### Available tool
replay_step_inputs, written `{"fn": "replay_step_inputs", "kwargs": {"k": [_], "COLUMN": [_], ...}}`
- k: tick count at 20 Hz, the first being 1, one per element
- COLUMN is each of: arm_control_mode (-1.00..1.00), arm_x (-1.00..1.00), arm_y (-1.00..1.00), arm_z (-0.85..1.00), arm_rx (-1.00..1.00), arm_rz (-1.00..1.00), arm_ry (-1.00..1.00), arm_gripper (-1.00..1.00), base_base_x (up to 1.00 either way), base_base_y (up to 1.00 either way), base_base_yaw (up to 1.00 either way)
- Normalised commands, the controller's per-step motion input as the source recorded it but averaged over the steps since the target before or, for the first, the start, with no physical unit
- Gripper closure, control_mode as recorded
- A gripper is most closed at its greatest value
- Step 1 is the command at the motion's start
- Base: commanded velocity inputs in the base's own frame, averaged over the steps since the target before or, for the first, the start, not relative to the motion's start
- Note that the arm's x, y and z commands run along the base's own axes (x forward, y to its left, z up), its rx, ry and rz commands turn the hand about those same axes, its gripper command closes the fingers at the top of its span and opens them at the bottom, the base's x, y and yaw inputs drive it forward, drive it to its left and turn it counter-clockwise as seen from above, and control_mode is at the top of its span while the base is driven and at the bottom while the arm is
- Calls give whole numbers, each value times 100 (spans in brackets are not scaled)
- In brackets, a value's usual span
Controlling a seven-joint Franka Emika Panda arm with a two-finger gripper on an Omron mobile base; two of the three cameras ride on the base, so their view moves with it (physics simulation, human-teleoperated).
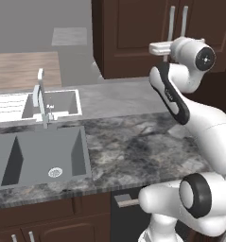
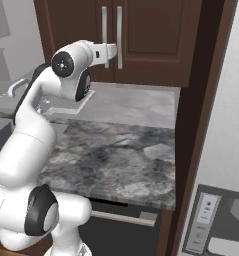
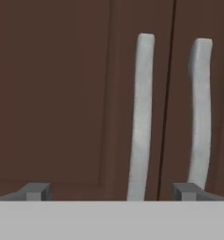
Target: The dining table condiment station is running low on condiment bottle. Refill the condiment station by opening the cabinet and taking the condiment bottle from the cabinet and placing it on the dining table.
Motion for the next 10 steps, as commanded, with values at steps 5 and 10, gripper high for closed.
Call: {"fn": "replay_step_inputs", "kwargs": {"k": [5,10], "arm_control_mode": [-100,-100], "arm_x": [31,30], "arm_y": [0,0], "arm_z": [12,18], "arm_rx": [0,0], "arm_rz": [0,0], "arm_ry": [0,0], "arm_gripper": [-100,-100], "base_base_x": [0,0], "base_base_y": [0,0], "base_base_yaw": [0,0]}}
